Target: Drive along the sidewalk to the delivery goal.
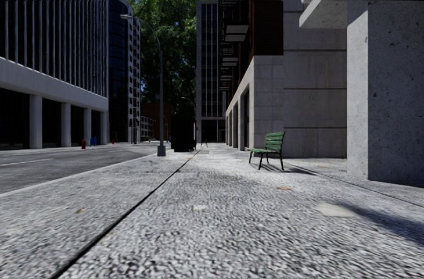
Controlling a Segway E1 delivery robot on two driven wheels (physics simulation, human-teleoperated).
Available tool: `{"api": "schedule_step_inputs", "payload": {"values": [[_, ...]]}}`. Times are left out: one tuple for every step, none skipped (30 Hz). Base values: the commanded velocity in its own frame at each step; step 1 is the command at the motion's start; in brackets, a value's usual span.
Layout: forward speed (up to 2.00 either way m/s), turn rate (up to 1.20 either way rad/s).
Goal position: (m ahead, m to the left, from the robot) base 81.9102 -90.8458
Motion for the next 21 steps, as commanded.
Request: {"api": "schedule_step_inputs", "payload": {"values": [[2.00, 0.00], [2.00, 0.00], [2.00, 0.00], [2.00, 0.00], [2.00, 0.00], [2.00, 0.00], [2.00, 0.00], [2.00, 0.00], [2.00, 0.00], [2.00, 0.00], [2.00, 0.00], [2.00, 0.00], [2.00, 0.00], [2.00, 0.00], [2.00, 0.00], [2.00, 0.00], [2.00, 0.00], [2.00, 0.00], [2.00, 0.00], [2.00, 0.00], [2.00, 0.00]]}}
